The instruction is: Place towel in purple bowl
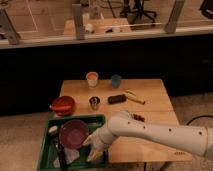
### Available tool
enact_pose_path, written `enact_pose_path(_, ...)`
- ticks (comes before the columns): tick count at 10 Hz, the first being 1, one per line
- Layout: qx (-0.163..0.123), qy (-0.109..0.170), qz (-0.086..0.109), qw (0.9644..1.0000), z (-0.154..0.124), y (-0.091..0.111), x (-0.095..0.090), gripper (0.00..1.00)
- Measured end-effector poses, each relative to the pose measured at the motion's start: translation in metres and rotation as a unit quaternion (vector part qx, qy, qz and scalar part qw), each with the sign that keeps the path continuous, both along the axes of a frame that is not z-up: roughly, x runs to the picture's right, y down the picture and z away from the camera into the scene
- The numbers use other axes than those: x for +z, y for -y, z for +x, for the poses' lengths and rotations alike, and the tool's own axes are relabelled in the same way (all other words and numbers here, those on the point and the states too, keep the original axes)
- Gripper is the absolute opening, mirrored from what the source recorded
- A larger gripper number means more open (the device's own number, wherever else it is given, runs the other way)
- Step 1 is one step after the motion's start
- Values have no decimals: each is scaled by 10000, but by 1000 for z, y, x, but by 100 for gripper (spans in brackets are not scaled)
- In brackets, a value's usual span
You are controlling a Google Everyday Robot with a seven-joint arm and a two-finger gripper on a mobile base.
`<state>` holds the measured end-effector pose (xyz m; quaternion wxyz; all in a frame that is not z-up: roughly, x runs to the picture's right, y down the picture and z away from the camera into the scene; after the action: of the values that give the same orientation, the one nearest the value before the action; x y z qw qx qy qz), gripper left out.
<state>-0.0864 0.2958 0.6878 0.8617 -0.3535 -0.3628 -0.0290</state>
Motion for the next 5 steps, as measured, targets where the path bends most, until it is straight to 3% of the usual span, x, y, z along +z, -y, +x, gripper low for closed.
enact_pose_path(3,83,36,193,9998,6,16,-22,58)
enact_pose_path(5,70,-80,189,9998,9,16,-23,58)
